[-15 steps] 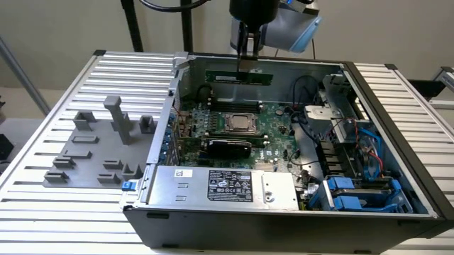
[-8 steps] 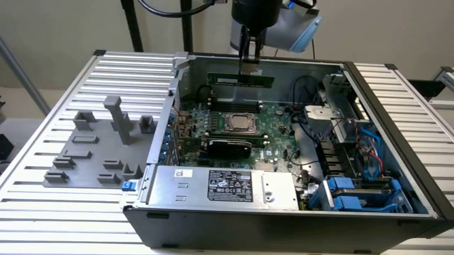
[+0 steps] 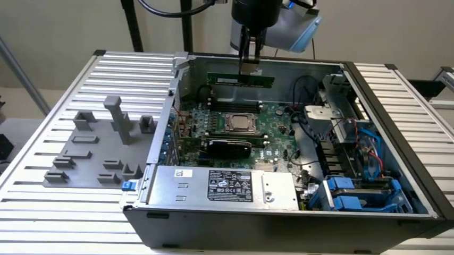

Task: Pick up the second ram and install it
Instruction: 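Insert the second ram into the second slot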

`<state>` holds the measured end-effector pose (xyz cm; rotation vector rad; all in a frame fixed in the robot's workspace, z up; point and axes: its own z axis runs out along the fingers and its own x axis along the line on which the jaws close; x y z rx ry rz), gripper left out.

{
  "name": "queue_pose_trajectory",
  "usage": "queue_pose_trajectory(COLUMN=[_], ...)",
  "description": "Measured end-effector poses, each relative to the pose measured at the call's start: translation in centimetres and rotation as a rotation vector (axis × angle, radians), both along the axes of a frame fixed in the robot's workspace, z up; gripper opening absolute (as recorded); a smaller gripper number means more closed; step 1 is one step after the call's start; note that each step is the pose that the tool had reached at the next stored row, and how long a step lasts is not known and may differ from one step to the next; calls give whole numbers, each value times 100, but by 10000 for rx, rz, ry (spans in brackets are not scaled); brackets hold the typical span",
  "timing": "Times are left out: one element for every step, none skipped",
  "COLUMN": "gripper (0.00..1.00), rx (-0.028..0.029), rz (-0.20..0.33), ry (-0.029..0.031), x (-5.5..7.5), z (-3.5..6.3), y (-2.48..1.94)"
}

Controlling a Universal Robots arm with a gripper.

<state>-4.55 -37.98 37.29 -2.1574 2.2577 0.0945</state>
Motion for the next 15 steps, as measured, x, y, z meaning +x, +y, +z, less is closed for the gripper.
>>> queue_pose_trajectory(gripper=[0,0,0,0,0,0,0,0,0,0,0,0,0,0,0], rx=[0,-1,0,0,0,-8,-29,-34,-34,-34,-35,-33,-34,-34,-36], rz=[0,0,0,0,0,0,0,0,-1,-9,-27,-49,-72,-98,-124], ry=[0,0,0,0,0,-7,-32,-50,-55,-57,-58,-58,-58,-58,-57], x=[0,0,0,0,0,0,0,0,1,1,0,0,0,0,0], z=[0,0,0,0,0,-6,-16,-30,-48,-67,-85,-103,-121,-139,-157], y=[0,0,0,0,0,0,1,2,2,2,2,2,2,2,2])
